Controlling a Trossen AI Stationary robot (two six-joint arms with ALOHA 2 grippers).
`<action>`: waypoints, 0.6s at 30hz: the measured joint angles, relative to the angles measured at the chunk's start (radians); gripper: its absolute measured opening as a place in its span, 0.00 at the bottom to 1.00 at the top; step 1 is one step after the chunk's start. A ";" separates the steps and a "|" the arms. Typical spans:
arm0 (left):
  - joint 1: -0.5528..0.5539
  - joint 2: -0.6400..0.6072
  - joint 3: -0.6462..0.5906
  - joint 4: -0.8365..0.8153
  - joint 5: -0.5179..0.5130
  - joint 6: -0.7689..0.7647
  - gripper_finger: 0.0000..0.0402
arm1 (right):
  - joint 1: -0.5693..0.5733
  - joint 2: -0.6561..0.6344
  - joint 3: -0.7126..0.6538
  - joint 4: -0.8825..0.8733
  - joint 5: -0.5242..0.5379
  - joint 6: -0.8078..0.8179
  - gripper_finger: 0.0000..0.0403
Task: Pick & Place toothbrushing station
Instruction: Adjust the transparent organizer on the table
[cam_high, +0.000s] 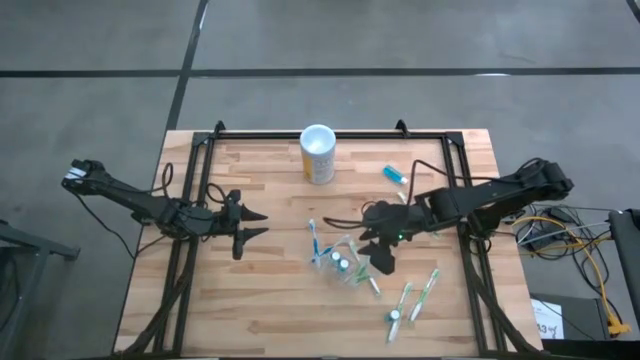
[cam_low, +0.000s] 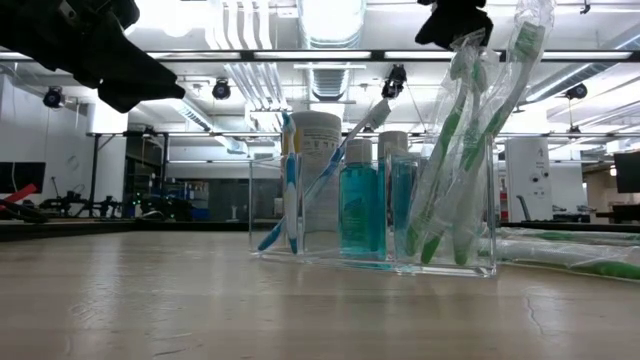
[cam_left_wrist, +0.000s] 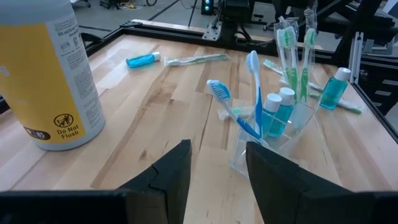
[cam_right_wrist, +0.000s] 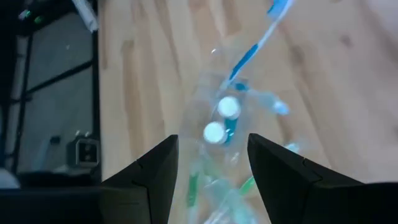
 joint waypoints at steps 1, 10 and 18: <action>0.000 0.000 0.000 0.001 0.000 0.000 0.39 | 0.000 0.007 0.000 0.003 -0.021 -0.006 0.46; 0.000 0.000 0.000 0.000 0.000 0.000 0.39 | 0.003 0.068 0.000 0.152 -0.084 0.035 0.45; 0.000 0.002 0.000 0.000 0.000 0.000 0.39 | 0.020 0.192 0.001 0.260 -0.094 0.088 0.44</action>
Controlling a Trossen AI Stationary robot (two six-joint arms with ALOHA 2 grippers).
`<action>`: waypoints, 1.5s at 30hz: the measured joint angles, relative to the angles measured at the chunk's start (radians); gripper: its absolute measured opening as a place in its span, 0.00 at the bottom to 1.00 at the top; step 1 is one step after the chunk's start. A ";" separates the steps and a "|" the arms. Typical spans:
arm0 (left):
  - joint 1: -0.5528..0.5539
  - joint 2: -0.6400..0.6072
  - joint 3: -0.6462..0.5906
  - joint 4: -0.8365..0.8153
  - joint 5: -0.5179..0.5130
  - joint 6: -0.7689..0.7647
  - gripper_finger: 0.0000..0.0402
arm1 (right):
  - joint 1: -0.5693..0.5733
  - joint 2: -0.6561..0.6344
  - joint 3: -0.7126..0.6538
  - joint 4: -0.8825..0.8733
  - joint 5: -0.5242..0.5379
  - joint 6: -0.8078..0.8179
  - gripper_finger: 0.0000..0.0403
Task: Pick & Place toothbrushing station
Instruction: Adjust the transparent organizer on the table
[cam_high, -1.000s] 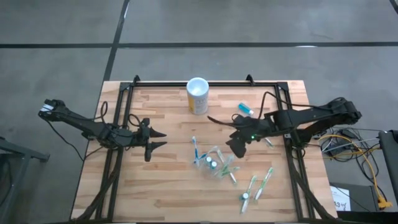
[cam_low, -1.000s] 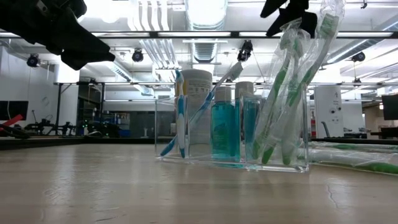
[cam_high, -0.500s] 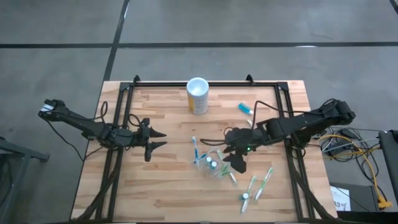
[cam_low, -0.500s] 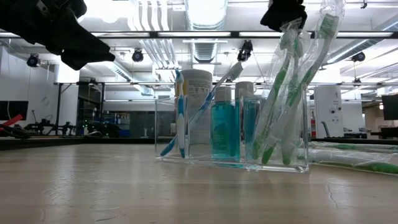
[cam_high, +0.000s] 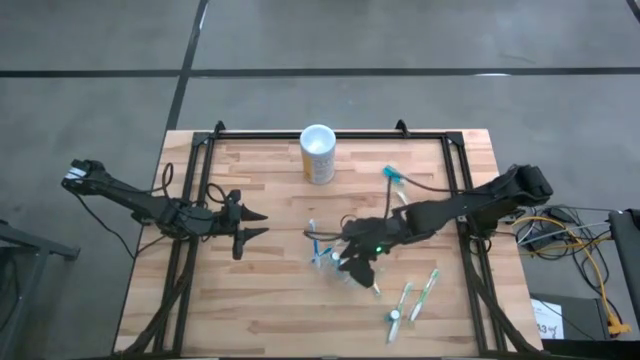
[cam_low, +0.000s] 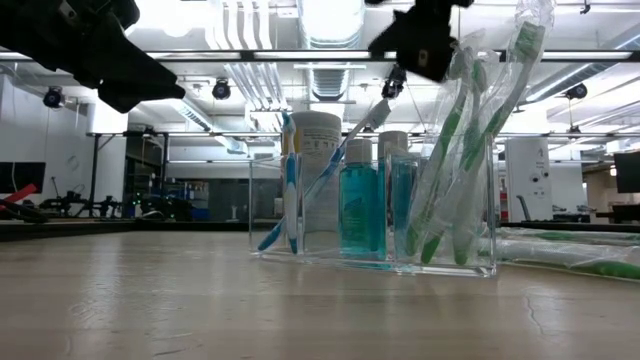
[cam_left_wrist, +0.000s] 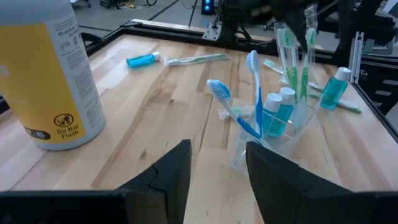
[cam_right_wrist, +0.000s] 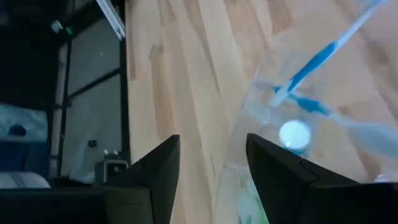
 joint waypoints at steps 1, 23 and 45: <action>0.000 0.001 0.000 0.001 0.000 0.000 0.39 | 0.007 0.019 0.000 0.009 -0.003 -0.006 0.44; 0.000 0.003 0.000 0.000 0.000 0.000 0.39 | 0.069 0.220 0.103 -0.022 0.021 -0.641 0.41; 0.000 0.003 0.000 0.000 0.000 0.000 0.40 | 0.095 0.230 0.056 -0.035 -0.017 -1.203 0.41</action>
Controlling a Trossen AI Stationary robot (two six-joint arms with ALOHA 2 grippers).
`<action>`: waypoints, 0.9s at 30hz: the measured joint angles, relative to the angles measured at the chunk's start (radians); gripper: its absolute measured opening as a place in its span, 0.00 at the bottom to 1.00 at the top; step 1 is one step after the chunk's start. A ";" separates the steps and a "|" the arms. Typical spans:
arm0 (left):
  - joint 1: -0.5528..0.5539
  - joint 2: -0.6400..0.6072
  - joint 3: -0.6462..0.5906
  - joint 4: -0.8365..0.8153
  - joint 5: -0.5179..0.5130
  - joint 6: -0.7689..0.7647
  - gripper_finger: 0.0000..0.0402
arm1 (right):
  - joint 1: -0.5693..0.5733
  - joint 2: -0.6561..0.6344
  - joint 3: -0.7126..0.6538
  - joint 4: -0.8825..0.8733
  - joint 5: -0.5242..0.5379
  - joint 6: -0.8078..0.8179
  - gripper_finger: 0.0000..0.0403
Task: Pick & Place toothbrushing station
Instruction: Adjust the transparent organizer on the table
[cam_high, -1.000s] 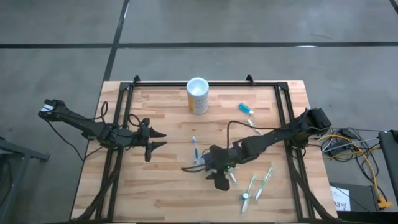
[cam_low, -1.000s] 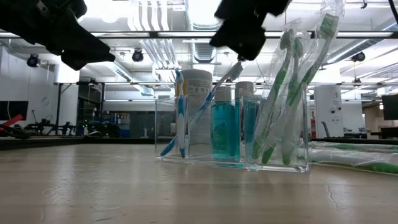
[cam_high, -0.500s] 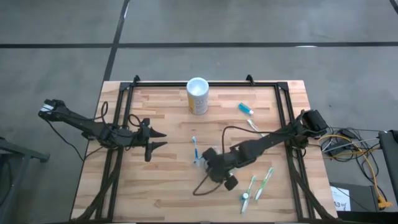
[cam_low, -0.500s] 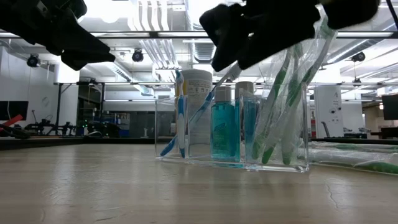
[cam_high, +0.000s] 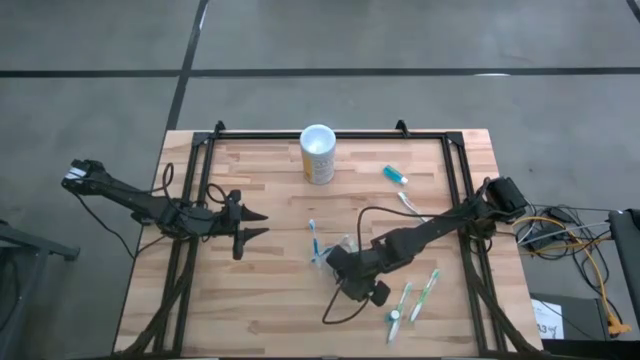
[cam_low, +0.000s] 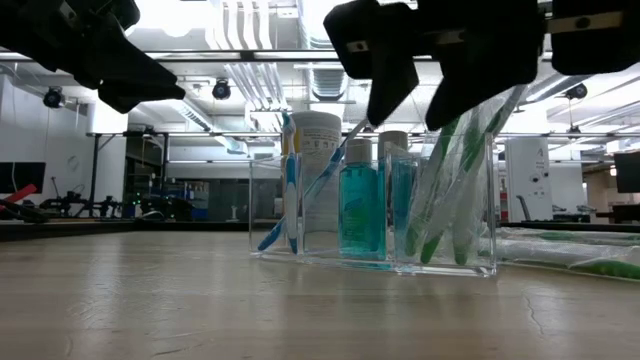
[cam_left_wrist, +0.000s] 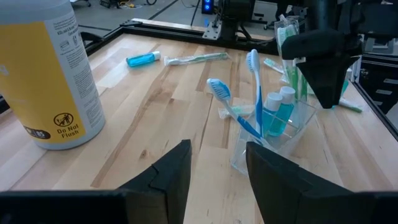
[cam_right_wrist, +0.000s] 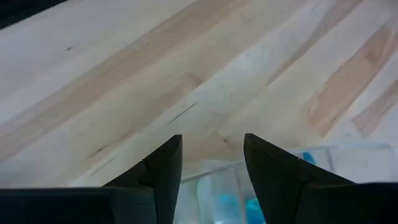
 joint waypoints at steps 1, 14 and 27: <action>0.000 0.000 0.000 0.000 0.000 0.000 0.39 | 0.001 0.000 -0.002 -0.001 0.000 0.012 0.41; 0.000 0.000 0.000 0.000 0.000 0.000 0.39 | 0.002 -0.003 -0.015 -0.058 0.060 0.095 0.41; 0.000 0.000 0.000 0.000 0.000 0.000 0.39 | 0.000 -0.004 -0.015 -0.099 0.139 0.157 0.41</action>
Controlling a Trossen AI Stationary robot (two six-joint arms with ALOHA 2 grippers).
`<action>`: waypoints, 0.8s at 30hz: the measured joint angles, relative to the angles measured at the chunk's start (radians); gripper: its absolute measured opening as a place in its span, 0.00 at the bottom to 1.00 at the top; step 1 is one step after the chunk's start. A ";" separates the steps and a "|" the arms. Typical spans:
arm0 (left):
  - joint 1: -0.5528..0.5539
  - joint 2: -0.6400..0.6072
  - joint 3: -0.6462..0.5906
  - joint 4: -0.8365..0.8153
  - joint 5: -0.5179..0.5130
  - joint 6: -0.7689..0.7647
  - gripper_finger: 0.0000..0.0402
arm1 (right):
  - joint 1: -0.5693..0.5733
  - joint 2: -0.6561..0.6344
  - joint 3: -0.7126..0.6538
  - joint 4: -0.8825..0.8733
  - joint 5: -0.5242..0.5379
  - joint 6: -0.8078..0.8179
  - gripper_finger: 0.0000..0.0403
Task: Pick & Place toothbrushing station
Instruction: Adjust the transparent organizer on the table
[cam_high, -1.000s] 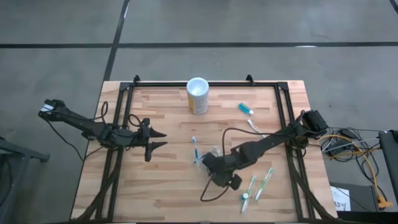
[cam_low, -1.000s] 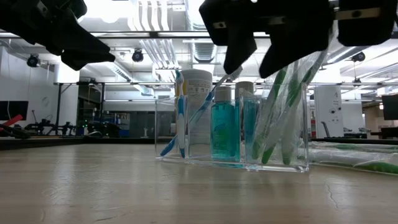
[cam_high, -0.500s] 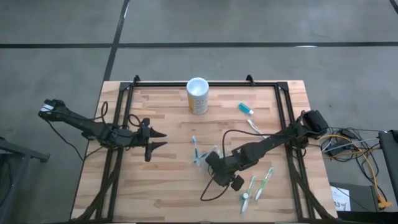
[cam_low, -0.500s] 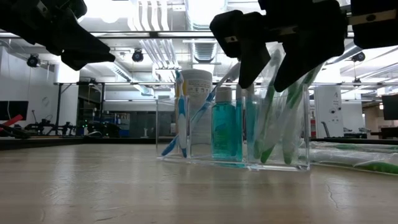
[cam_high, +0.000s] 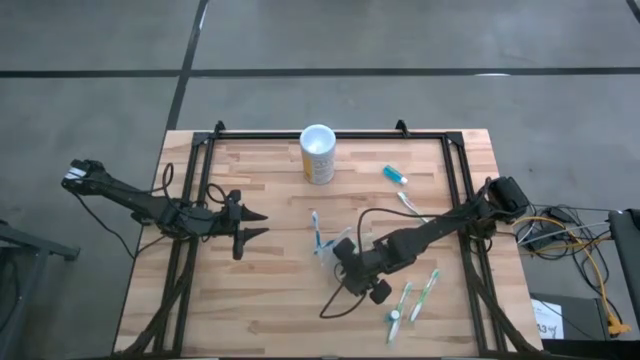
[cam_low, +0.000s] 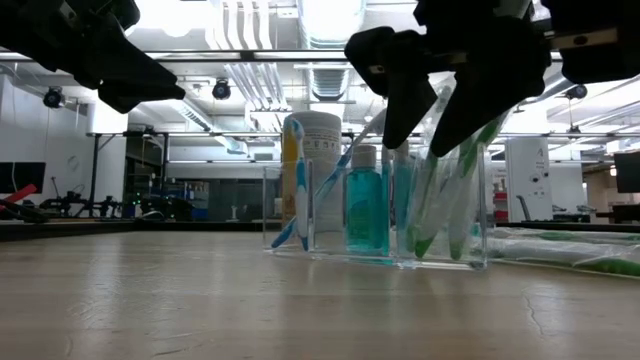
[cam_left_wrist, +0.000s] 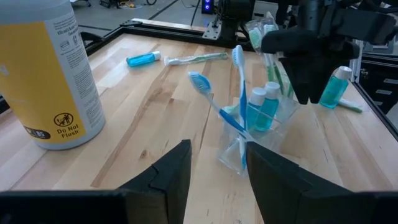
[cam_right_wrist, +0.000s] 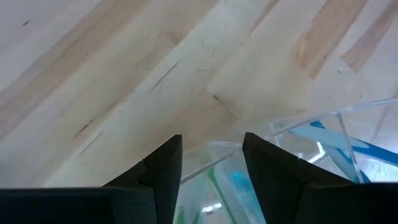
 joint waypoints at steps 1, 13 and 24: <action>0.000 0.000 0.000 0.000 0.000 0.000 0.39 | -0.001 0.000 0.000 -0.002 0.004 0.013 0.41; 0.000 0.000 0.000 0.000 0.000 0.000 0.39 | -0.001 -0.002 0.000 -0.038 0.079 0.163 0.41; 0.000 0.000 0.000 0.000 0.000 0.000 0.39 | -0.001 -0.011 -0.002 -0.132 0.206 0.198 0.41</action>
